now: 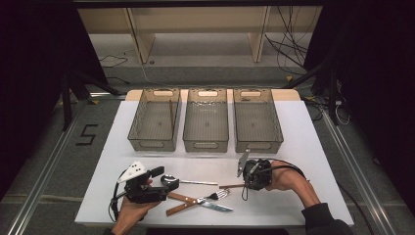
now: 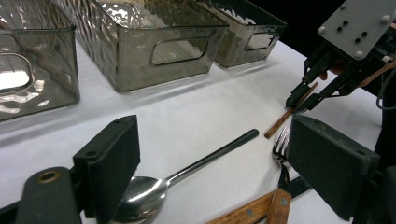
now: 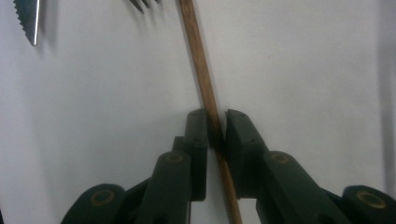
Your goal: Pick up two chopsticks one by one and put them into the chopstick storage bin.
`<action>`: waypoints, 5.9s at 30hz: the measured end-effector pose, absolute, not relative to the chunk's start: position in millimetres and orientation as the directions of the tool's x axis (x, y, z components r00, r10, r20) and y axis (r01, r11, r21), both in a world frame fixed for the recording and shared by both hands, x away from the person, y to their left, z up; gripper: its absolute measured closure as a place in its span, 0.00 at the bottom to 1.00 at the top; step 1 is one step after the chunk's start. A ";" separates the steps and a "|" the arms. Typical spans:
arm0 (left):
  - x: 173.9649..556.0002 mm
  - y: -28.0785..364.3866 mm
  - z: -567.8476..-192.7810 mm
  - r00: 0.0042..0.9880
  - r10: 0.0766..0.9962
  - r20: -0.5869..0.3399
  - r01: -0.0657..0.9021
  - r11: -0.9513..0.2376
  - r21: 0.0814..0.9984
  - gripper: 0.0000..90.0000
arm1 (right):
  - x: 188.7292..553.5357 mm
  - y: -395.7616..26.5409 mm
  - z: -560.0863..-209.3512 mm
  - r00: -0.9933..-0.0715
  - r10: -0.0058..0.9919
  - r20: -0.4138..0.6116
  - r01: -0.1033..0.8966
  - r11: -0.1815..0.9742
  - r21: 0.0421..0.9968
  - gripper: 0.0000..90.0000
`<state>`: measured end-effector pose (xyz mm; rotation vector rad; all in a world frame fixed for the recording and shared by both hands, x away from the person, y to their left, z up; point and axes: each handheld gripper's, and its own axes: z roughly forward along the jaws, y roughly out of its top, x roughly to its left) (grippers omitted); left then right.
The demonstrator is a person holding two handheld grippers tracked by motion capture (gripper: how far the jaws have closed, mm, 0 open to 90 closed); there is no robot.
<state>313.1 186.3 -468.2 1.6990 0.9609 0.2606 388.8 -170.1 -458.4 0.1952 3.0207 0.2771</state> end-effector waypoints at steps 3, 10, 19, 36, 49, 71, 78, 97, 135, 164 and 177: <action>313.3 186.8 -468.2 0.645 0.707 -0.292 0.465 -0.059 0.884 0.19 | 386.3 -169.0 -458.5 -0.988 0.125 -0.095 0.106 0.978 0.180 0.94; 313.8 187.8 -468.2 0.645 0.706 -0.292 0.465 -0.059 0.883 0.19 | 384.7 -167.7 -458.6 -0.988 0.105 -0.117 0.084 0.981 0.173 0.94; 314.6 187.8 -469.0 0.640 0.709 -0.296 0.473 -0.059 0.879 0.19 | 382.4 -175.8 -450.7 -0.971 0.184 -0.154 0.144 0.959 0.242 0.95; 316.5 166.8 -461.7 0.667 0.672 -0.321 0.485 -0.065 0.872 0.20 | 374.9 -170.8 -412.4 -0.894 0.446 0.029 0.372 0.705 0.604 0.95; 325.9 129.7 -436.9 0.730 0.601 -0.325 0.466 -0.090 0.880 0.25 | 361.5 -146.6 -398.4 -0.898 0.435 0.064 0.358 0.639 0.681 0.95; 339.1 103.6 -415.5 0.754 0.544 -0.368 0.456 -0.029 0.890 0.45 | 361.3 -145.4 -398.2 -0.874 0.421 0.244 0.439 0.466 0.768 0.95; 342.3 103.5 -416.6 0.751 0.524 -0.401 0.475 -0.006 0.880 0.56 | 361.2 -144.2 -400.6 -0.872 0.399 0.285 0.451 0.425 0.784 0.95; 344.9 104.5 -416.8 0.758 0.471 -0.451 0.503 0.017 0.864 0.82 | 358.4 -143.2 -401.4 -0.876 0.377 0.300 0.445 0.391 0.806 0.95; 400.4 179.1 -362.1 0.679 0.442 -0.585 0.608 0.107 0.787 0.93 | 327.8 -209.0 -415.6 -0.818 0.504 0.278 0.483 0.339 0.808 0.34; 498.8 253.7 -278.0 0.526 0.711 -0.467 0.621 0.054 0.782 0.93 | 314.2 -238.1 -431.2 -0.762 0.607 0.226 0.470 0.277 0.838 0.22; 530.7 262.7 -294.7 0.416 0.801 -0.431 0.641 0.077 0.763 0.93 | 312.3 -240.0 -430.7 -0.763 0.610 0.215 0.455 0.270 0.848 0.21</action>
